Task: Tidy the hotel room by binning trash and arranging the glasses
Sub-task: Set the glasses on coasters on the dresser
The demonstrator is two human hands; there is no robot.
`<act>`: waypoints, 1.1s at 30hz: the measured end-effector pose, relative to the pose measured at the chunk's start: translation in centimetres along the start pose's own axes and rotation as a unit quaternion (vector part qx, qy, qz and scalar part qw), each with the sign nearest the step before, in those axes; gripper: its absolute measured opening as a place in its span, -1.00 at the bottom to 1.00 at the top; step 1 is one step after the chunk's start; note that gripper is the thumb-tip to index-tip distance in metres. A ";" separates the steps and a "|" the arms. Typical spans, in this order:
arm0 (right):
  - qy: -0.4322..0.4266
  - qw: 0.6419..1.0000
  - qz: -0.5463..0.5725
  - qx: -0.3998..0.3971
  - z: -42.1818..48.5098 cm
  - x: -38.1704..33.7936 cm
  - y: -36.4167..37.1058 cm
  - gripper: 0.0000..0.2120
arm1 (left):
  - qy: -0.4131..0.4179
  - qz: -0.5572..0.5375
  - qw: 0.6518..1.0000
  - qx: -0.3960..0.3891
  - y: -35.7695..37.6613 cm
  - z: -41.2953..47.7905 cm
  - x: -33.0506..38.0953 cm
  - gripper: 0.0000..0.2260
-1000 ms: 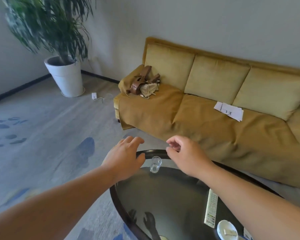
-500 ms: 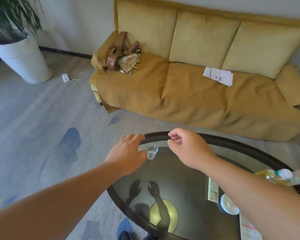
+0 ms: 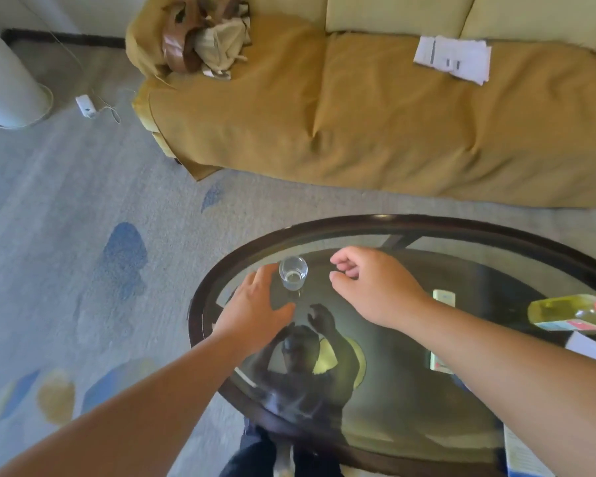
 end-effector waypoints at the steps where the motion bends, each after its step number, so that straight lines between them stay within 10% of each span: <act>1: 0.004 1.000 0.000 -0.003 0.5 0.4 0.4 -0.71 | -0.001 -0.003 1.000 -0.001 0.6 0.5 -0.5 -0.39; 33: 0.100 0.994 0.043 -0.028 11.5 8.2 12.9 -0.50 | -0.004 -0.134 0.991 -0.020 12.1 14.1 -9.6 -0.35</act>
Point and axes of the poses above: each hand's wrist, its own z-axis towards the middle knuckle, its own y-axis out of the palm, x = y × z, the point moved 4 cm from there along z, towards the middle knuckle, and after that the axes turned 1 degree about -z, right-handed, at the moved point
